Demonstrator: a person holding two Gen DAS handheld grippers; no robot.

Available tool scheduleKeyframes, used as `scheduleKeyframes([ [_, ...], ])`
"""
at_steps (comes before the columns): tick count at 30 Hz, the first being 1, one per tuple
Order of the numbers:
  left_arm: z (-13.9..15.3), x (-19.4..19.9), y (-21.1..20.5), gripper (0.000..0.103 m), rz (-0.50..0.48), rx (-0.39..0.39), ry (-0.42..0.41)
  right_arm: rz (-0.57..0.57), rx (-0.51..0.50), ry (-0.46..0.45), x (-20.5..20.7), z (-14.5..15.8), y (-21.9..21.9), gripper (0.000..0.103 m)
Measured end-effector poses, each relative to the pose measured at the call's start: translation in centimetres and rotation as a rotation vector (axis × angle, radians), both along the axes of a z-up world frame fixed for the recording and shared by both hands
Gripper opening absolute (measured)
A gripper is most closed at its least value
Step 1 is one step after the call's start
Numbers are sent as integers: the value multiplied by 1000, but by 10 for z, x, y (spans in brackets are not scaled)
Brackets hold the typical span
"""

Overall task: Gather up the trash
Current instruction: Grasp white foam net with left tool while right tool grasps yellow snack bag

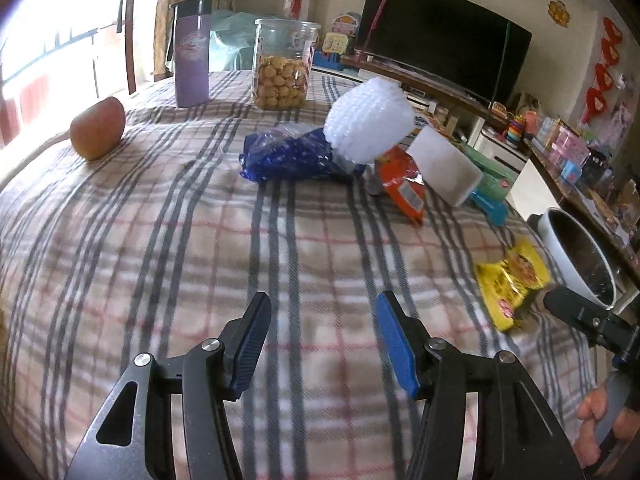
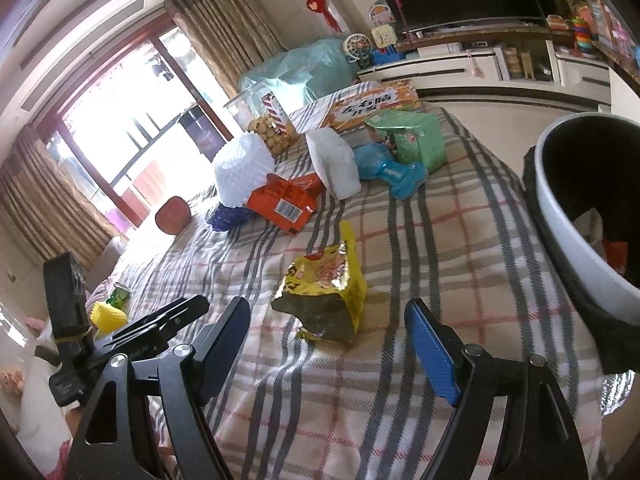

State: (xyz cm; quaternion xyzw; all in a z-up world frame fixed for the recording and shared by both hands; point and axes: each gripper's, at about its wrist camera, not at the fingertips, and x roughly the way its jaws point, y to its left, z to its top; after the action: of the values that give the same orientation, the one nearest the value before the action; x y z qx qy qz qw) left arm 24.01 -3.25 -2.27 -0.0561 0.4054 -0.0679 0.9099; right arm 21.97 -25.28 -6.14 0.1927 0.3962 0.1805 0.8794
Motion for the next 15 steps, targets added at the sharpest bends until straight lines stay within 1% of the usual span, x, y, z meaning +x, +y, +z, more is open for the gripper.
scheduleKeyframes([
  [3, -1, 17, 6, 55, -2, 17, -6, 1, 6, 4, 6, -1, 4, 81],
  [5, -1, 31, 13, 58, -1, 22, -12, 6, 12, 7, 10, -2, 7, 81],
  [9, -2, 59, 23, 58, -14, 7, -17, 7, 16, 21, 19, -6, 10, 81],
  [12, -6, 82, 28, 61, -23, 11, -24, 2, 20, 39, 25, -9, 11, 81],
  [15, -11, 103, 33, 64, -62, -13, -34, 2, 25, 48, 30, -11, 11, 81],
])
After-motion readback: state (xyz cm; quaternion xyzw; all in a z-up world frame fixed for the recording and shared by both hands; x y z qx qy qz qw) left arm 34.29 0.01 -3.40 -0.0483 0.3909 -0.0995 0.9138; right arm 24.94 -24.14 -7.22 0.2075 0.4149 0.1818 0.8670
